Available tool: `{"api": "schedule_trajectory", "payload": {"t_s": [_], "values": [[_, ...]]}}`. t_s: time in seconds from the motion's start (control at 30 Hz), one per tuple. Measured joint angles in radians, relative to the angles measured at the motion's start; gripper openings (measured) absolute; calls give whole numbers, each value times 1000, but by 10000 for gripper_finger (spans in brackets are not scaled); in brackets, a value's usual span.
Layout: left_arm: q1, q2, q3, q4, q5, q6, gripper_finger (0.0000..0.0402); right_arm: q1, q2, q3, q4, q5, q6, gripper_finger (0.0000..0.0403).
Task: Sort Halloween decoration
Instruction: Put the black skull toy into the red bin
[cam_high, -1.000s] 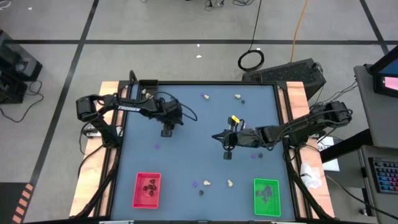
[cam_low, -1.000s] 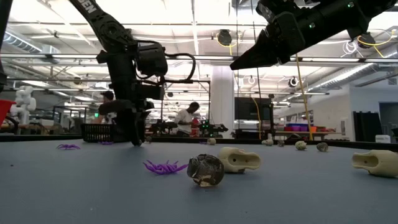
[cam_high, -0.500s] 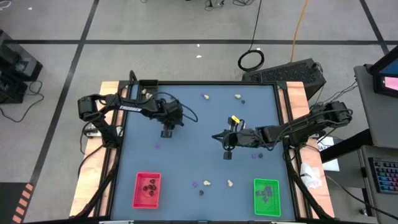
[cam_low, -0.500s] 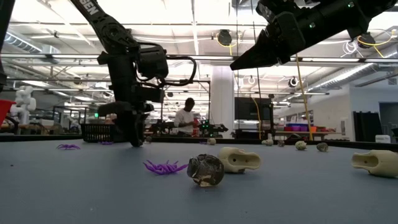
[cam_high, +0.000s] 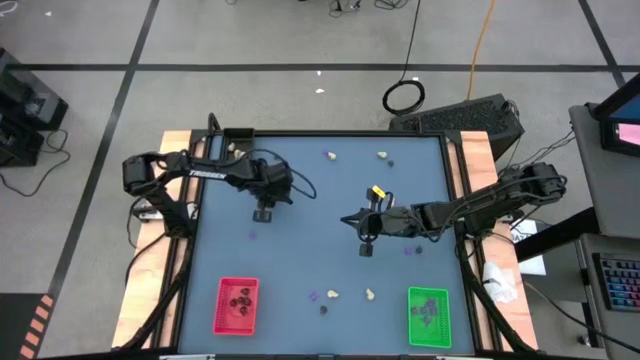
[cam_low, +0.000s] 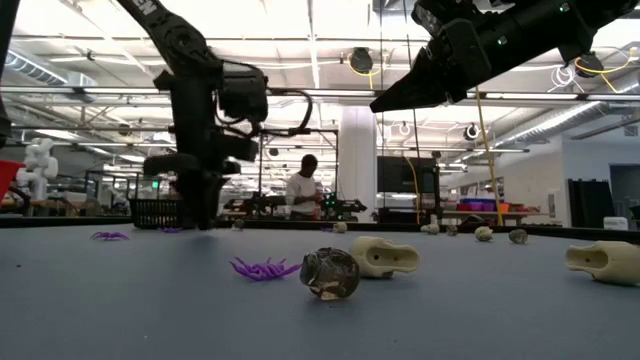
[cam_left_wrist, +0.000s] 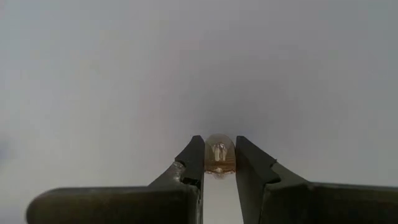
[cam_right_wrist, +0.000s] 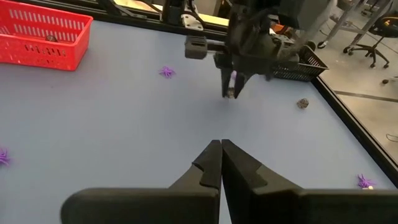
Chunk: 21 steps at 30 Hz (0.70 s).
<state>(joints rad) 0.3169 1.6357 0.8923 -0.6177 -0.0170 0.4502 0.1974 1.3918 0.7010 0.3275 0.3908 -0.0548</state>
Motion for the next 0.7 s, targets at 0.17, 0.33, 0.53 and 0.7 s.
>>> {"api": "schedule_trajectory", "payload": {"t_s": [0.17,0.33,0.53,0.7], "values": [[-87,-14,34,-101,4,-54,47,0,0,0,-3,0,-1,0],[-230,-55,83,-179,9,-148,47,0,0,0,-5,0,5,0],[-474,-115,160,-352,52,-382,47,0,0,0,-11,0,8,0],[-719,-141,202,-429,124,-675,47,0,0,0,-14,0,8,0]]}}
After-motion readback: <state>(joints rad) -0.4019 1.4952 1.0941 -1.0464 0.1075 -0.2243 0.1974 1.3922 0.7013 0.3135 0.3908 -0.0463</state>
